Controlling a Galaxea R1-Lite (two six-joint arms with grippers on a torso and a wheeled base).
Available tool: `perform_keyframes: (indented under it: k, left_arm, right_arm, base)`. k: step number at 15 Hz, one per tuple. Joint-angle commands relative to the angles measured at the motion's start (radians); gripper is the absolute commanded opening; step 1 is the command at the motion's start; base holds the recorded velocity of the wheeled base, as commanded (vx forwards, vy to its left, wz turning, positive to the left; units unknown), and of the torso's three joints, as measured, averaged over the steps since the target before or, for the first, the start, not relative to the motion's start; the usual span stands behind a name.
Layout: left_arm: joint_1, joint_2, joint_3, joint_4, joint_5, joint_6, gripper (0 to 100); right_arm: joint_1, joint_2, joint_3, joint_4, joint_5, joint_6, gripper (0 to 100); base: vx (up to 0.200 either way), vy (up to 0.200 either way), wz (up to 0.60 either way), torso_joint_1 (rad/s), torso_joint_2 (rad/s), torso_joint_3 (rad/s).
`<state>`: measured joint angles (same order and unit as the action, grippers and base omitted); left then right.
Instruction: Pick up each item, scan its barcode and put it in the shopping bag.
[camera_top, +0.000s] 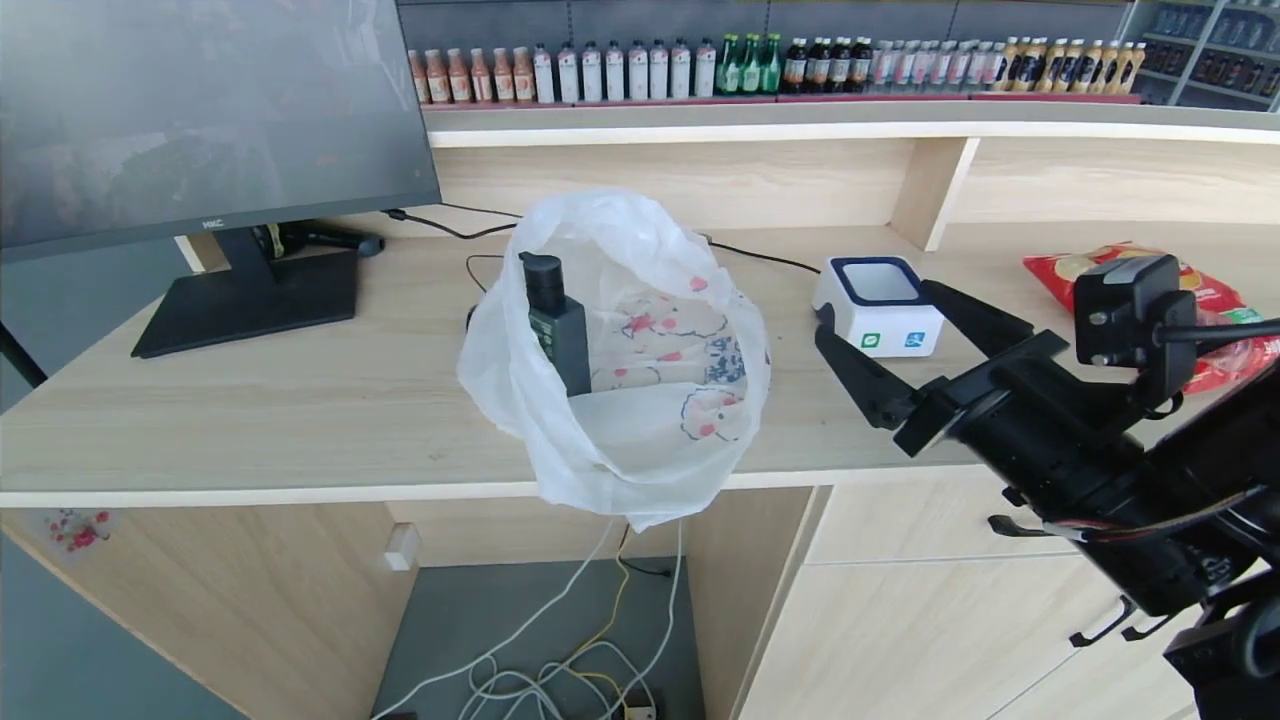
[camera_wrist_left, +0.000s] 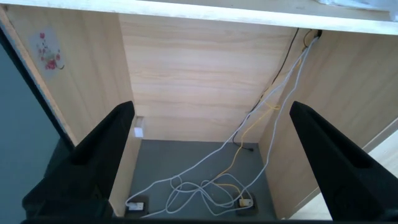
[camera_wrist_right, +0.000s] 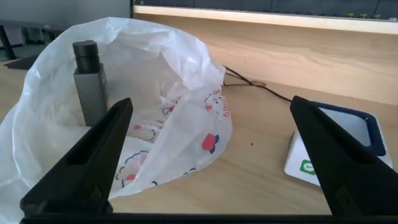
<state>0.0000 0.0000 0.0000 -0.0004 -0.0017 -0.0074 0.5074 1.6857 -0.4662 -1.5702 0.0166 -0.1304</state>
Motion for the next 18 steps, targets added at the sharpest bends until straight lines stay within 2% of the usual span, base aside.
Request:
perform_keyframes:
  k: [1,10,18]
  left_arm:
    - [0.000,0.000,0.000,0.000,0.000,0.000,100]
    - [0.000,0.000,0.000,0.002,0.000,-0.003,100]
    - [0.000,0.000,0.000,0.000,0.000,-0.005,100]
  right_arm:
    - [0.003,-0.001,-0.008,-0.001,-0.010,-0.001,100]
    - [0.006,-0.075,0.057,-0.001,-0.021,-0.001,100]
    - [0.005,-0.121,0.050,-0.001,-0.021,0.000,100]
  base:
    - [0.000,-0.200,0.00,0.002,0.00,0.002]
    - [0.000,-0.200,0.00,0.004,0.00,0.002]
    - [0.000,-0.200,0.00,0.004,0.00,0.001]
